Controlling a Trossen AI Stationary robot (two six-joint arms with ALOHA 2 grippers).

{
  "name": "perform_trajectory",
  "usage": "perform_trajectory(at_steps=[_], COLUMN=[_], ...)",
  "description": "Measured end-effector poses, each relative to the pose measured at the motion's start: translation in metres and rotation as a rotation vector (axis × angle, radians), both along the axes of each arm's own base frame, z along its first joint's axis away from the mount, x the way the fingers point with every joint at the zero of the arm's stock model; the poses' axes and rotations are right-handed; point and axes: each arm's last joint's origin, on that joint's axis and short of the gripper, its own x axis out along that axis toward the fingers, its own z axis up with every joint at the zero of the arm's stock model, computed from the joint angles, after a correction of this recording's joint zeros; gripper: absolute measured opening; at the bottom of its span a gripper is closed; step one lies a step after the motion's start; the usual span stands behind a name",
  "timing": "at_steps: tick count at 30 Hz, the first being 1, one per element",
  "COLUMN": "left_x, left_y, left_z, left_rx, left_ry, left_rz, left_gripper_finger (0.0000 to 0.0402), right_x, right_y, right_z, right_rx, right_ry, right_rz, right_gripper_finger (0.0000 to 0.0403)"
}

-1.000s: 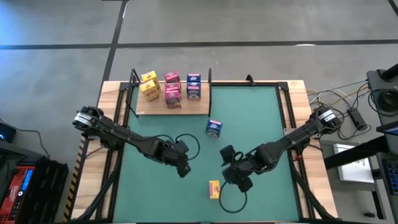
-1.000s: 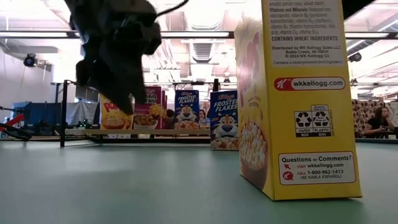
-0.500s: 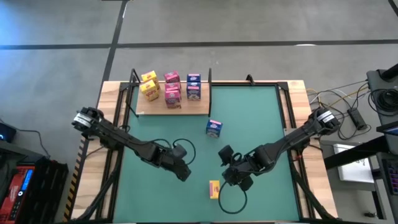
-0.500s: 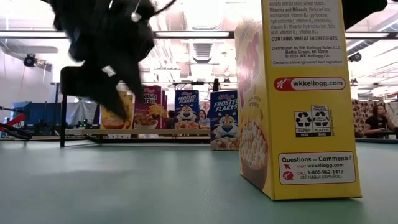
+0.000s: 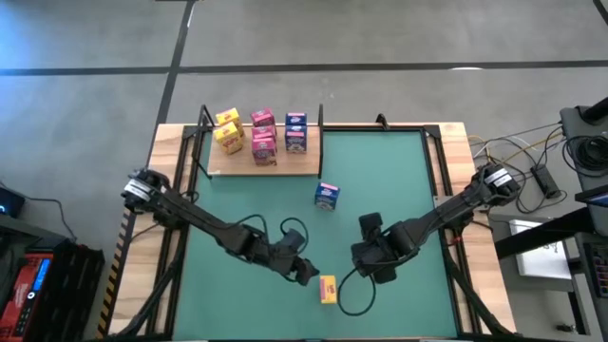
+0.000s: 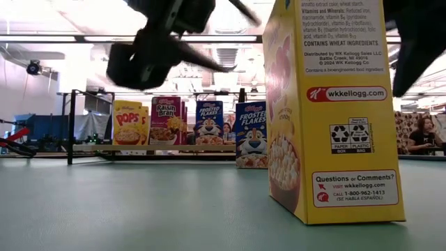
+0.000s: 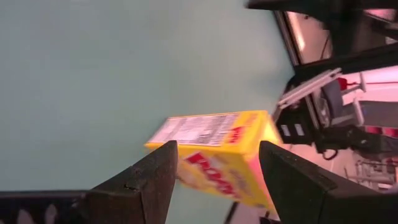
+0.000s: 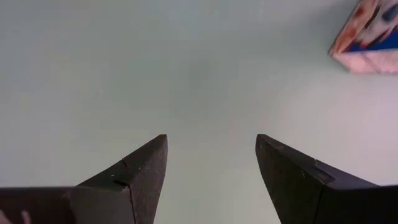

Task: Stack cereal on shelf
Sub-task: Put the yellow cereal box on the shelf aligned with the other yellow cereal boxes

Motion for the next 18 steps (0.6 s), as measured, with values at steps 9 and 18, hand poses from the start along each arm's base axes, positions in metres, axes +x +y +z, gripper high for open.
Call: perform_trajectory(at_steps=[9, 18], left_x=[0.025, 0.048], left_y=[-0.012, -0.023], left_z=[0.022, 0.031], left_rx=[0.036, -0.003], left_ry=[0.108, 0.278], left_rz=[0.009, 0.113], left_gripper_finger=[0.021, 0.021], right_x=[-0.014, -0.041], right_y=[-0.008, -0.023], right_z=[-0.011, -0.026], right_rx=[-0.023, -0.044], right_ry=[0.029, 0.012], right_rz=[-0.002, -0.001], right_gripper_finger=[0.0233, 0.0233])
